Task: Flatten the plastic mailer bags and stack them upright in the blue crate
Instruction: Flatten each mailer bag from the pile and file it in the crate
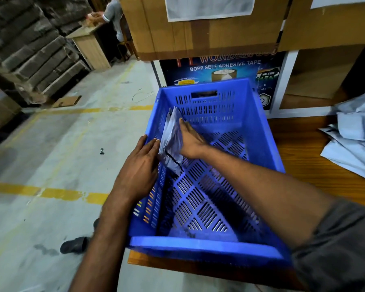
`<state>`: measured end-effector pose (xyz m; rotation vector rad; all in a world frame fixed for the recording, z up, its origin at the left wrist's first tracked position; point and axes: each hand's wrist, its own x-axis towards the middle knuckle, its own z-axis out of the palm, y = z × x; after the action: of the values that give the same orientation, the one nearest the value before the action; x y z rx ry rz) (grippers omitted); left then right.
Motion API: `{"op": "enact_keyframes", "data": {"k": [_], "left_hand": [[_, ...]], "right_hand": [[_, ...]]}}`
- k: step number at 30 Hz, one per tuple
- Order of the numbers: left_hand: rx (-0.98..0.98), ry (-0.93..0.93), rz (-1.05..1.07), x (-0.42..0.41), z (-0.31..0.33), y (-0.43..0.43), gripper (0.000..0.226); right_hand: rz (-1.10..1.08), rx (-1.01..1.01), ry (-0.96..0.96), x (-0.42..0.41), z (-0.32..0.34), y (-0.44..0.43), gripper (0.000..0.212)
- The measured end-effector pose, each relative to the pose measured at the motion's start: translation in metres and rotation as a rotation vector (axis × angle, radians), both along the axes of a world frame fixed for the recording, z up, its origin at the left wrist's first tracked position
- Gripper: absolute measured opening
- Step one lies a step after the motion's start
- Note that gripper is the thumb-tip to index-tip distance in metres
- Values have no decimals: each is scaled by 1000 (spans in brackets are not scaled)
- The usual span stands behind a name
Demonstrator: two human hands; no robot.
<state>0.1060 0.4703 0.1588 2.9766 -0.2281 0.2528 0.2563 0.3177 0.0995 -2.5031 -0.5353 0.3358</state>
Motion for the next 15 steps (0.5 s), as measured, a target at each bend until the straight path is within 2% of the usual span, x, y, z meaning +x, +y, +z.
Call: {"op": "enact_keyframes", "data": {"k": [4,7,11,15], "left_hand": [[47,23,1,-3,6,-5,51],[60,-1,-9,-8,9,-11,53],[-25,-15,-14,-18,17,-39,51],[-215,-133,-27,-43,27,-108,44]], "right_hand": [[155,-242,-67,-13,57,-42,56],[207,-355,-204,-38,97,-77,41],[139,-223,-498,-75,118,-132,40],[22,-2,-756,-107,100,-197,26]]}}
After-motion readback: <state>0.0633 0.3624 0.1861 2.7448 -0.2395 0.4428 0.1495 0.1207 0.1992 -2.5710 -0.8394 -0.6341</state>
